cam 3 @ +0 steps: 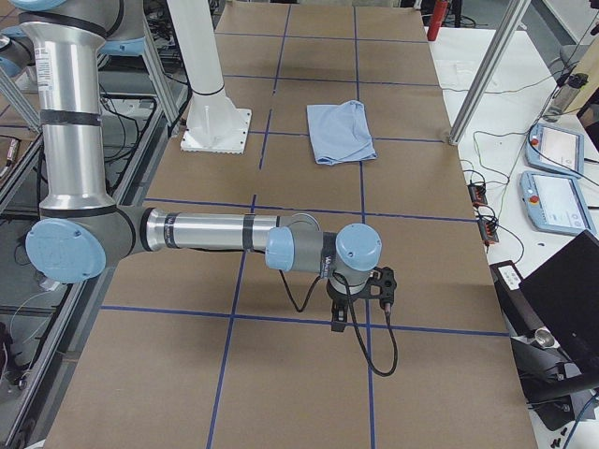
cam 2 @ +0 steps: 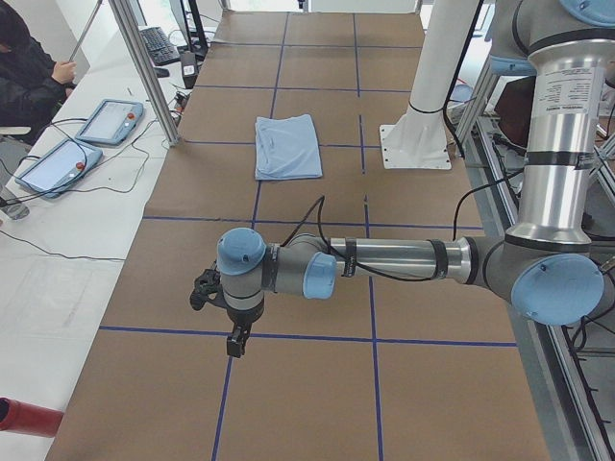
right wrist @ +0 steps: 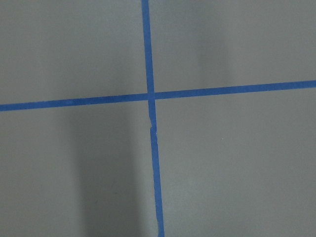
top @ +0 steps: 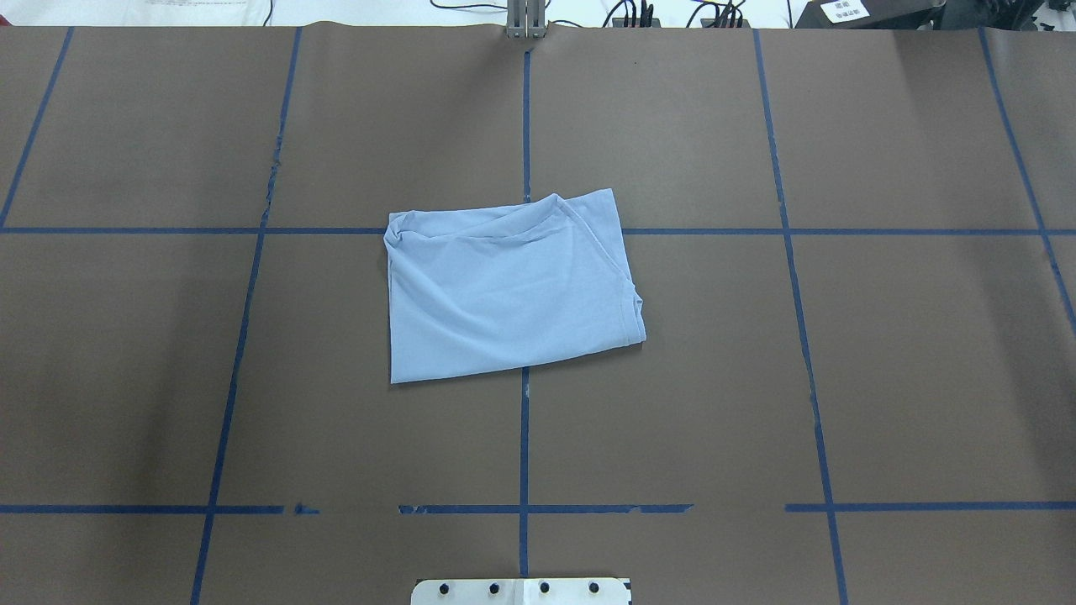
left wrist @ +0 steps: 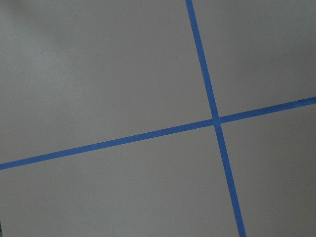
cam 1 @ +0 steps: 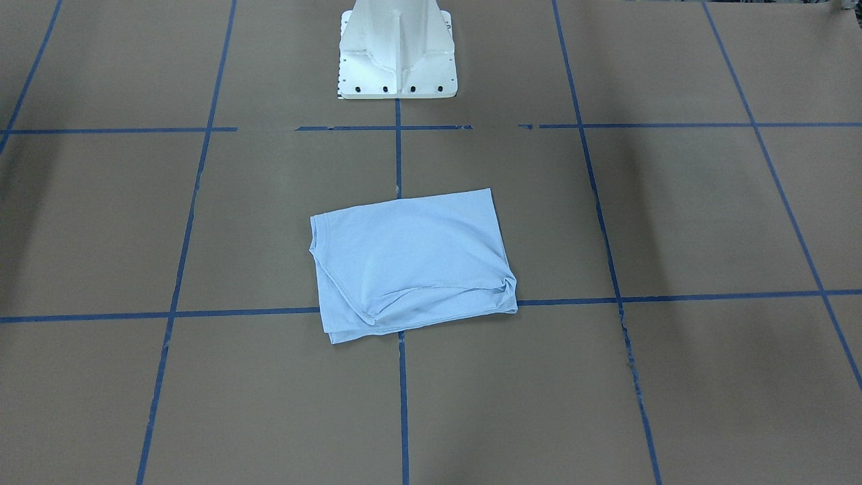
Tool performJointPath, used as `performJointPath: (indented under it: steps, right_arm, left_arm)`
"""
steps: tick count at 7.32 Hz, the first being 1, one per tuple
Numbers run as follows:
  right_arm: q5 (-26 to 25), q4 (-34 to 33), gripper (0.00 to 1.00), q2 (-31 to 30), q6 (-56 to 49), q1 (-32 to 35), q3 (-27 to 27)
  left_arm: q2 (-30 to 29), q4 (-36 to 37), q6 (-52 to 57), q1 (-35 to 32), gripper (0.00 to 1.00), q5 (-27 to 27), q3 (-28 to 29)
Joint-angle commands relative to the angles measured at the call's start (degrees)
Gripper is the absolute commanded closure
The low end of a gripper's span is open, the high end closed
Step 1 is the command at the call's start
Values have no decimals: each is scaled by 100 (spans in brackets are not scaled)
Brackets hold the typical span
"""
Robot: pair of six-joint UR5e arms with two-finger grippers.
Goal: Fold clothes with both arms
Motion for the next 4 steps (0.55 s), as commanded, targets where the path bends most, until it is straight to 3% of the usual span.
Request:
performJointPath:
  steps: [1,4]
  right_arm:
    - [27,443,0,-103,402,13,-31]
    - [36,453,0,-104,411,13,21]
  left_arm:
    - [5,-10,-72,0,0,-2,17]
    - [5,-18,-72,0,0,-2,8]
